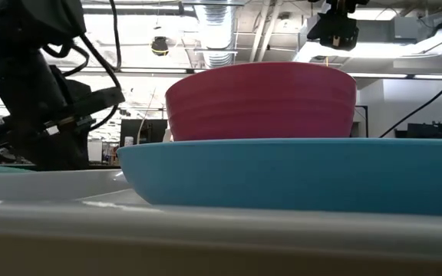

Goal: Set up tray
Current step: Put the green spoon on the brown napkin

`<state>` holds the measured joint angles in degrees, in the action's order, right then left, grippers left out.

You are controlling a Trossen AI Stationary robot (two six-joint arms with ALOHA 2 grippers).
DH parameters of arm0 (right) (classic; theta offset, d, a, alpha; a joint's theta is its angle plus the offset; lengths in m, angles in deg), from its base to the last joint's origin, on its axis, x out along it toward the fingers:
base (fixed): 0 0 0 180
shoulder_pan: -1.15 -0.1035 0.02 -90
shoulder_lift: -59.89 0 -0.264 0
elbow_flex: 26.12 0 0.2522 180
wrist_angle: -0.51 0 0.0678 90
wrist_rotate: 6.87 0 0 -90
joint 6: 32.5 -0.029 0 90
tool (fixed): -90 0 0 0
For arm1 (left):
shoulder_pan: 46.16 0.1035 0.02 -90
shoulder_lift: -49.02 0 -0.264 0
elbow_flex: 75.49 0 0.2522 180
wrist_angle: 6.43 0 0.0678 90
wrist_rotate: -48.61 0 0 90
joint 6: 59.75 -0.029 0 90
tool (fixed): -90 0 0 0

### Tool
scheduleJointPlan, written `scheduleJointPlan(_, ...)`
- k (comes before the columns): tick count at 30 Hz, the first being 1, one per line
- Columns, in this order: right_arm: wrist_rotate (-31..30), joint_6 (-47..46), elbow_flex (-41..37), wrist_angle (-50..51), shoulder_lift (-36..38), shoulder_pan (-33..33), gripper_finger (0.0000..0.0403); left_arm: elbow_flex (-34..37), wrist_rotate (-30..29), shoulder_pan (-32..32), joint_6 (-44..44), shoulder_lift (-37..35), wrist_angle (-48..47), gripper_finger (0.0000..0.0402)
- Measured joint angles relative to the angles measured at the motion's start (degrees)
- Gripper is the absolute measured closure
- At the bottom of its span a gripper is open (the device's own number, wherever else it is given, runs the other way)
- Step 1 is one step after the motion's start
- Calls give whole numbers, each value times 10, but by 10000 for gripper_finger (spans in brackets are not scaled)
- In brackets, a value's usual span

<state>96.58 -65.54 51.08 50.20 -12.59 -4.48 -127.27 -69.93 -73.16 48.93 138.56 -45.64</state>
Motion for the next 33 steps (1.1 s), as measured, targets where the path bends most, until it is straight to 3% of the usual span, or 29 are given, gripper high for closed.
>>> scheduleJointPlan(5, 0, 0, 0, 0, 0, 0, 178, 0, 17, 0, -4, 0, 14, 391)
scheduleJointPlan(16, 0, 4, 0, 0, 0, -3, 178, -29, 35, -1, -5, 0, 17, 401)
scheduleJointPlan(21, 0, 5, 0, 0, 0, -16, 178, -96, 31, -1, -17, 1, -72, 401)
scheduleJointPlan(26, 0, 5, 0, -8, 0, -31, 178, -197, 12, -1, -38, 1, -232, 401)
scheduleJointPlan(33, 2, 41, 0, -150, 0, -38, 178, -303, -35, -1, -75, 0, -332, 401)
